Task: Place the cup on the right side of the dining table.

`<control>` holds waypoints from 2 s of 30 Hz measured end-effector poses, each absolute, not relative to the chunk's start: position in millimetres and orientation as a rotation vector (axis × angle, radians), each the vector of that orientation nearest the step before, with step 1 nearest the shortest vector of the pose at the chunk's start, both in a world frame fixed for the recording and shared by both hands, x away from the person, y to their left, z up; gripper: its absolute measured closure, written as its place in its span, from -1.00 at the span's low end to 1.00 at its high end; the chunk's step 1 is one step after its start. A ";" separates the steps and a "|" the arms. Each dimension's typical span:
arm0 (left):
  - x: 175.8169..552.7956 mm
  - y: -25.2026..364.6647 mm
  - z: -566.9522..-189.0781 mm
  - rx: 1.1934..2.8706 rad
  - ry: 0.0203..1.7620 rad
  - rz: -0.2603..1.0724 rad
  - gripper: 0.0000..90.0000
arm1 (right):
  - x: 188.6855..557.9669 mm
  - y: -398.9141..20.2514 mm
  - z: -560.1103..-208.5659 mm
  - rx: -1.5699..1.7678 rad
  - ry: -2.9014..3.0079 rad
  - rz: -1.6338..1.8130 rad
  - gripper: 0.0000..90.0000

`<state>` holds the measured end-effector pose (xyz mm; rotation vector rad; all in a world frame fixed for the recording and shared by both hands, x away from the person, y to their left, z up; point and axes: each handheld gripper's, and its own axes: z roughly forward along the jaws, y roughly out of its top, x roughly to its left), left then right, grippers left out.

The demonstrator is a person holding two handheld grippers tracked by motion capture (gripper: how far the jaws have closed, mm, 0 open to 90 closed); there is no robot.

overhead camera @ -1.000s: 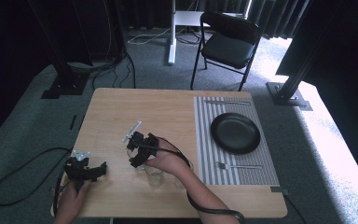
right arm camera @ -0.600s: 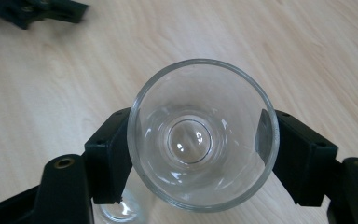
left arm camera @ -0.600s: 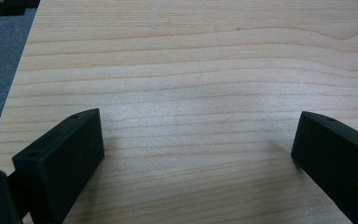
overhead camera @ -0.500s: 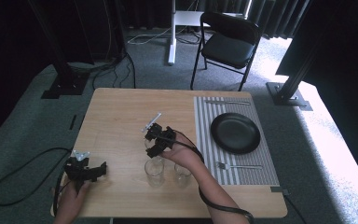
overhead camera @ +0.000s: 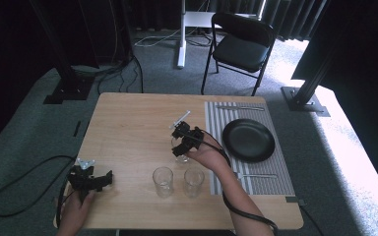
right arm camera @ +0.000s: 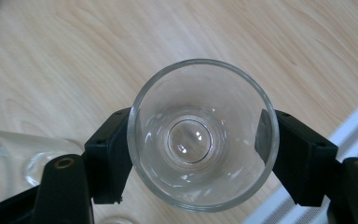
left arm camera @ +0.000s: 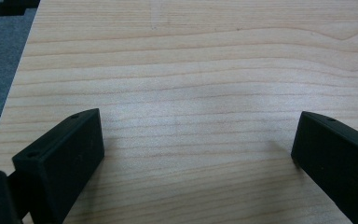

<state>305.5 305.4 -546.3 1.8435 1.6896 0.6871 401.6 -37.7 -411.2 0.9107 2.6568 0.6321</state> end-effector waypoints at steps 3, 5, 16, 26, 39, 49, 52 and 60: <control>305.5 305.5 -546.3 1.844 1.689 0.687 -0.94 | 407.3 -46.5 -410.6 0.943 2.634 0.623 -0.37; 305.5 305.4 -546.3 1.843 1.690 0.687 -0.94 | 411.2 -52.6 -409.9 0.963 2.621 0.624 -0.37; 305.5 305.5 -546.2 1.845 1.689 0.686 -0.94 | 432.8 -83.1 -401.4 1.072 2.550 0.596 -0.37; 305.5 305.5 -546.3 1.845 1.689 0.686 -0.94 | 456.6 -104.9 -397.7 1.172 2.506 0.584 -0.37; 305.5 305.4 -546.3 1.845 1.690 0.686 -0.94 | 497.3 -130.8 -390.8 1.306 2.391 0.566 -0.37; 305.5 305.3 -546.3 1.844 1.691 0.687 -0.94 | 516.4 -139.0 -390.5 1.338 2.339 0.522 -0.37; 305.5 305.3 -546.3 1.844 1.691 0.687 -0.94 | 523.5 -142.0 -391.5 1.359 2.336 0.529 -0.37; 305.7 304.7 -546.3 1.839 1.698 0.690 -0.94 | 545.4 -151.4 -397.0 1.463 2.296 0.555 -0.37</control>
